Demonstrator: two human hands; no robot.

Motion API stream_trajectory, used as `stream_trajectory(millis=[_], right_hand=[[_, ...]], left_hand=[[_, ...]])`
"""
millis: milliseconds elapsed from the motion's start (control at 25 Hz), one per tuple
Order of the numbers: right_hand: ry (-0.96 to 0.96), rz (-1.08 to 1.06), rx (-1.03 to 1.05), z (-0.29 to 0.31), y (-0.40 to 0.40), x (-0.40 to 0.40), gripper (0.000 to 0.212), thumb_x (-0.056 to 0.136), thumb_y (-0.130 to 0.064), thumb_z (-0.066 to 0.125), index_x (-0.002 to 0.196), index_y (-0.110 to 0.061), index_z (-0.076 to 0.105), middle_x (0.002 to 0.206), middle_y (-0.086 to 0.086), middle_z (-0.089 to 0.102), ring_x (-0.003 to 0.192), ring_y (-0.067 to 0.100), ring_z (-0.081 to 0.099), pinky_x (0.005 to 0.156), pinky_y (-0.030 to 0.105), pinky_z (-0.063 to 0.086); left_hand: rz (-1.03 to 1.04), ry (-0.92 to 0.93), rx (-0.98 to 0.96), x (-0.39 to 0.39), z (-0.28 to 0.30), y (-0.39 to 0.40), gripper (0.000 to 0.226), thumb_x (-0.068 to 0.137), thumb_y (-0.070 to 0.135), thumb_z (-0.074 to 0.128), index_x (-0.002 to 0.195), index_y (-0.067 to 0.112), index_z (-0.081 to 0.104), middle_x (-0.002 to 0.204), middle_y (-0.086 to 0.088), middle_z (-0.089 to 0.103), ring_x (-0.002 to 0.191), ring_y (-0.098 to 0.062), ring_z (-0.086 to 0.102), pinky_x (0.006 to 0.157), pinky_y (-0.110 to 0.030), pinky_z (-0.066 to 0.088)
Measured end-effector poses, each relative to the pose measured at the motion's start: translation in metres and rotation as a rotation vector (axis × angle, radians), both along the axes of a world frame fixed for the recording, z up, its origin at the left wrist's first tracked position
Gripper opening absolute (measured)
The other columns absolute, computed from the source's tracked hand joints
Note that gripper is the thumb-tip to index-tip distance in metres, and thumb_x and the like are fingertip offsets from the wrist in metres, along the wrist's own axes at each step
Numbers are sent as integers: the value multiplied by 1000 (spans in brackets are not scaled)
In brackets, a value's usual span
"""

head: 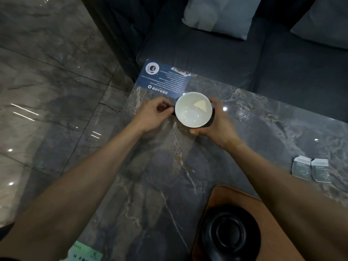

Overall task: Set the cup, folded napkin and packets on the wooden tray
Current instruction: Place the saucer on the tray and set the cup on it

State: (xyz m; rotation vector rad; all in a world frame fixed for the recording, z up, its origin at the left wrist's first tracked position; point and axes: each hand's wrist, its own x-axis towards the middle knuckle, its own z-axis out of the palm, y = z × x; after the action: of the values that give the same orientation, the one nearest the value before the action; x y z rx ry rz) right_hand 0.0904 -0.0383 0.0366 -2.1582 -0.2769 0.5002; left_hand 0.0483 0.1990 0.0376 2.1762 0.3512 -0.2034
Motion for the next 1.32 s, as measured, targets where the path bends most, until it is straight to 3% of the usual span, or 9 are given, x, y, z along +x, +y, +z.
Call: stream_trajectory(millis=[160,280,520,600,680,760,880,1160,1320], right_hand=[[19,-15,53,10,-19,-27,101,48,-41,91,132,-37,34,121,-17,49,111,9,50,89,35,48],[11,-18,75,20,-38,-54,99,46,-46,89,126,-51,30,122,-22,48,115,8,51,87,31,47],[-17,-42,45,43,-85,-109,96,45,-55,88,120,-66,28,124,-26,50,113,-10,47,84,9,35],[-32,-58,34,50,-103,-128,95,44,-61,86,122,-62,32,125,-25,50,115,-5,48,88,13,39],[-39,-63,20,55,-120,-146,97,45,-56,89,126,-56,35,124,-30,48,119,4,49,93,28,45],[-22,-60,4,56,-135,-161,101,46,-50,91,132,-49,37,128,-29,46,123,9,46,98,41,46],[12,-87,-9,62,-156,-185,103,47,-47,91,133,-48,35,131,-18,48,126,12,45,99,48,47],[-58,-76,-108,64,-180,-240,96,51,-55,85,126,-67,24,116,-45,39,119,6,38,89,31,41],[-24,-118,-159,50,-186,-266,95,50,-58,81,133,-48,35,130,-21,53,124,17,42,92,38,44]], left_hand=[[22,-20,-42,-25,3,-17,11,85,34,68,96,30,66,96,2,72,91,-14,67,89,-43,54],[33,-30,-91,-51,11,-37,7,85,34,69,90,37,65,94,2,72,88,-11,67,87,-38,55],[1,-18,-117,-106,28,-83,7,85,39,68,92,38,67,93,15,70,88,6,62,79,-20,50],[-14,-29,-128,-122,31,-100,6,85,38,68,90,36,67,90,18,69,87,8,62,76,-14,48],[-30,-44,-148,-137,35,-116,8,85,34,70,87,39,65,87,19,69,85,9,62,73,-10,46],[-49,-48,-149,-150,36,-127,9,85,33,71,88,40,65,88,18,69,87,7,62,77,-14,48],[-83,-53,-153,-171,40,-145,8,85,33,71,88,38,66,88,19,70,87,6,63,79,-20,52],[-131,49,-96,-214,40,-170,10,84,37,70,94,34,67,95,16,71,92,5,63,84,-27,53],[-123,127,-63,-236,34,-179,8,83,38,71,88,41,65,94,12,71,92,-4,65,86,-36,54]])
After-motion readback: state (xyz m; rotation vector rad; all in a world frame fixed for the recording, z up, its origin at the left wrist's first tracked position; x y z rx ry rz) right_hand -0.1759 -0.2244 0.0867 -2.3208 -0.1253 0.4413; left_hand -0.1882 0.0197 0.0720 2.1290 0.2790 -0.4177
